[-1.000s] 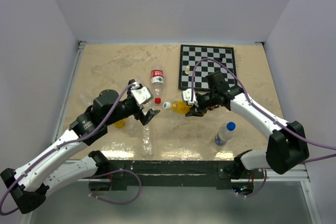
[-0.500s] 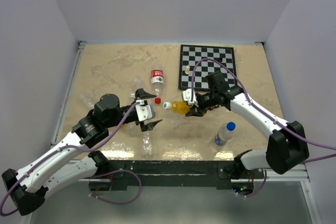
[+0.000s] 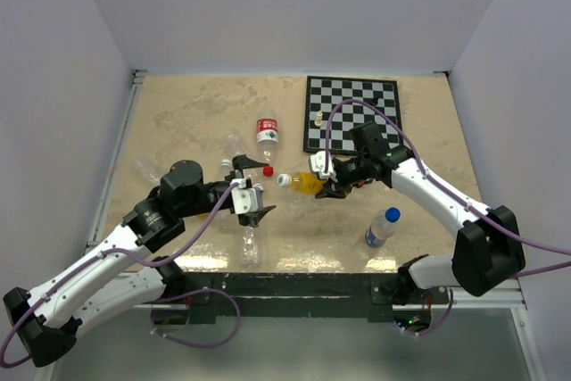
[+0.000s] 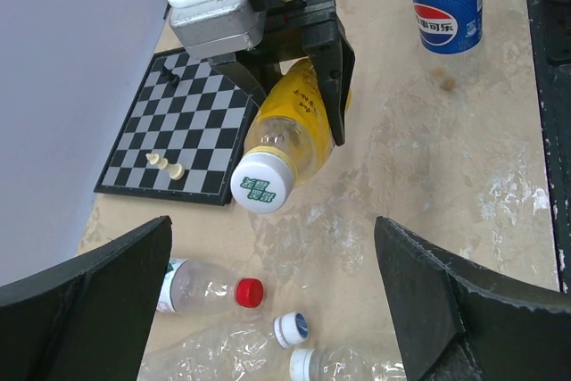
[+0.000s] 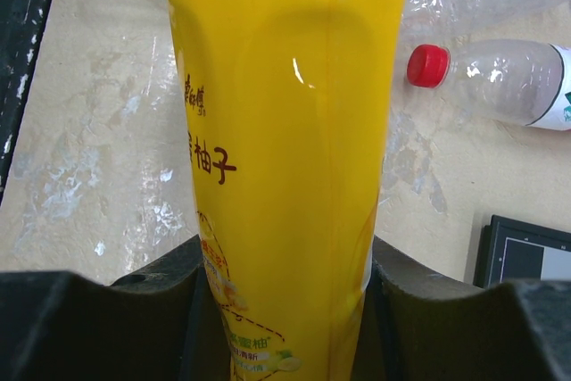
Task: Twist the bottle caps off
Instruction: Unscrew the bottle cap from the plastic bottle.
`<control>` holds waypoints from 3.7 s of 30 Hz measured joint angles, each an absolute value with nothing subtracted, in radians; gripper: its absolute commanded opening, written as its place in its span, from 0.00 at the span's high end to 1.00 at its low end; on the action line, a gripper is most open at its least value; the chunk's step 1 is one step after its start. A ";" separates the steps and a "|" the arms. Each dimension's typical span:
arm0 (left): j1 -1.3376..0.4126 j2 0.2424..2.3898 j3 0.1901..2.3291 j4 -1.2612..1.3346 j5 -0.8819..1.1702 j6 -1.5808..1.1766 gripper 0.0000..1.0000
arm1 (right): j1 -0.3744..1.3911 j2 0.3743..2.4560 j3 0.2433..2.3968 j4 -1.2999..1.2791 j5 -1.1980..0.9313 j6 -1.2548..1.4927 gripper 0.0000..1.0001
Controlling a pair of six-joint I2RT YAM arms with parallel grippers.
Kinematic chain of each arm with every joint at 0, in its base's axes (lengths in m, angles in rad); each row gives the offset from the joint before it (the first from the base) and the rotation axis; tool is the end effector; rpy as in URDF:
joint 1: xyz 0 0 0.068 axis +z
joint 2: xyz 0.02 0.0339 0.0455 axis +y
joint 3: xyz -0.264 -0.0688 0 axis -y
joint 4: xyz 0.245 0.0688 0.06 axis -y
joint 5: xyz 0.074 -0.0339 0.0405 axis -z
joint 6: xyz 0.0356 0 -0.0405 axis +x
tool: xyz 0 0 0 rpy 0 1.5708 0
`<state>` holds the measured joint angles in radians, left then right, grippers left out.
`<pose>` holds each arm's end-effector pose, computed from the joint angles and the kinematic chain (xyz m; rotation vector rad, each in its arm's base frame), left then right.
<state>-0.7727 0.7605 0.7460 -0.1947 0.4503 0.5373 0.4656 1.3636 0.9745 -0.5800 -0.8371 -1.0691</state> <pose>0.1169 -0.1356 0.3299 1.3341 1.1996 -0.5690 0.2299 0.1451 0.2538 -1.7735 1.3944 0.7431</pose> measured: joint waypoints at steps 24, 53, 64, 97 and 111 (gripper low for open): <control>-0.773 0.888 0.746 -0.167 0.550 0.596 0.02 | 0.467 1.364 0.974 -0.583 -0.837 -1.082 1.00; -0.773 0.910 0.746 -0.134 0.566 0.596 0.03 | 0.467 1.364 0.974 -0.584 -0.837 -1.083 1.00; -0.773 0.935 0.746 -0.120 0.581 0.592 0.11 | 0.467 1.364 0.974 -0.584 -0.837 -1.083 1.00; -0.773 0.978 0.813 -0.075 0.459 0.224 1.00 | 0.473 1.364 0.974 -0.600 -0.844 -1.090 1.00; -0.782 1.051 0.935 -0.253 0.182 -0.474 0.76 | 0.471 1.374 0.976 -0.590 -0.828 -1.067 1.00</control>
<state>-0.7822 1.0512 0.9352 -0.2527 0.1818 -0.4744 0.4713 1.3735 0.9756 -0.5900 -0.8284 -1.0672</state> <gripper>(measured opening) 0.355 0.438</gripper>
